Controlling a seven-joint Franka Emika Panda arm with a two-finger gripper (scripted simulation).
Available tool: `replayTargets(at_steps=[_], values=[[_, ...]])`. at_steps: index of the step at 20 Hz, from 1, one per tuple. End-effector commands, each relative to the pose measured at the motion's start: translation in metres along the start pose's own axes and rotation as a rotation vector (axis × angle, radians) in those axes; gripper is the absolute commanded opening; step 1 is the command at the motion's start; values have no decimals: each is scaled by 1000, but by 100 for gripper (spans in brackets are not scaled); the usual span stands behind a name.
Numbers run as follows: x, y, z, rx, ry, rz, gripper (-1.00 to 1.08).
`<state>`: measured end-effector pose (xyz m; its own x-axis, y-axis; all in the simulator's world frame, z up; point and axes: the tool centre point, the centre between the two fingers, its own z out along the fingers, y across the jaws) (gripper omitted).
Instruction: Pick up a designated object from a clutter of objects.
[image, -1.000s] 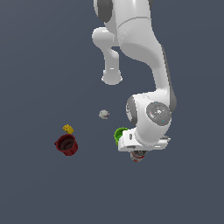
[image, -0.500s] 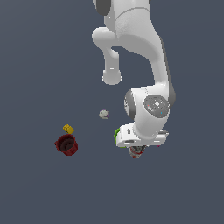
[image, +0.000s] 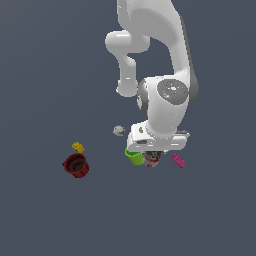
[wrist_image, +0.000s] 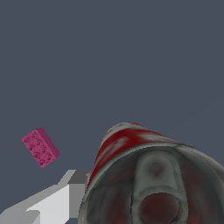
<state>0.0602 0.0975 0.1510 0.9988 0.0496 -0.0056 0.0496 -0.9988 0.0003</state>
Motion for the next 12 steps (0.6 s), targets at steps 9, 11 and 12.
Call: replayTargets(at_steps=[9,11,12], values=[[-51,29,-81,0,5,1,-100],[-61,34,-96,0,5,1,-100],[-67,37,-104,1,5,1,-100]])
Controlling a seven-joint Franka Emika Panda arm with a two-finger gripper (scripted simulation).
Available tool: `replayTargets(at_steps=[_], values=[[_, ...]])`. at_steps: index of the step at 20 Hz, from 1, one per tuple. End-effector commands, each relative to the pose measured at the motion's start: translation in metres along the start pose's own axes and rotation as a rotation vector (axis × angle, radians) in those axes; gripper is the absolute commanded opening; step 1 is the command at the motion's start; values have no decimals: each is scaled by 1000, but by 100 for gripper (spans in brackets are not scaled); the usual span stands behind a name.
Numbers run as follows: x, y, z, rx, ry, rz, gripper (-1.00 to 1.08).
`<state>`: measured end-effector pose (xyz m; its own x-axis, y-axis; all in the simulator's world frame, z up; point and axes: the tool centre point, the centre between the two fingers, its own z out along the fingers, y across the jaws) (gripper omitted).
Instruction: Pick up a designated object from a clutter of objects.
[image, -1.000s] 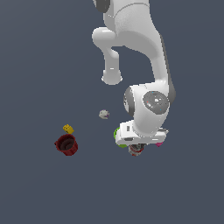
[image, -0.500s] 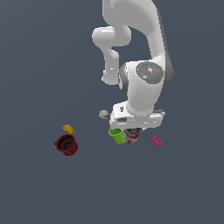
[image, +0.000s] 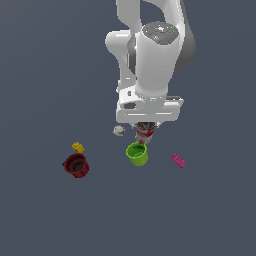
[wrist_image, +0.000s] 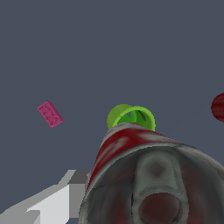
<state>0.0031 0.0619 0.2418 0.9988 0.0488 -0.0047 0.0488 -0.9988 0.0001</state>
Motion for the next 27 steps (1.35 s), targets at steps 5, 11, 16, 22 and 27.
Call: replayTargets(at_steps=[5,11,16,22,27], values=[[-34,19,-55,2,4,0,-100],[-63,36,-103,2,4,0,-100],[-81,47,-134,2,4,0,-100],[-93,55,-157,1,5,0,-100],[-96,57,-163,0,5,0,-100]])
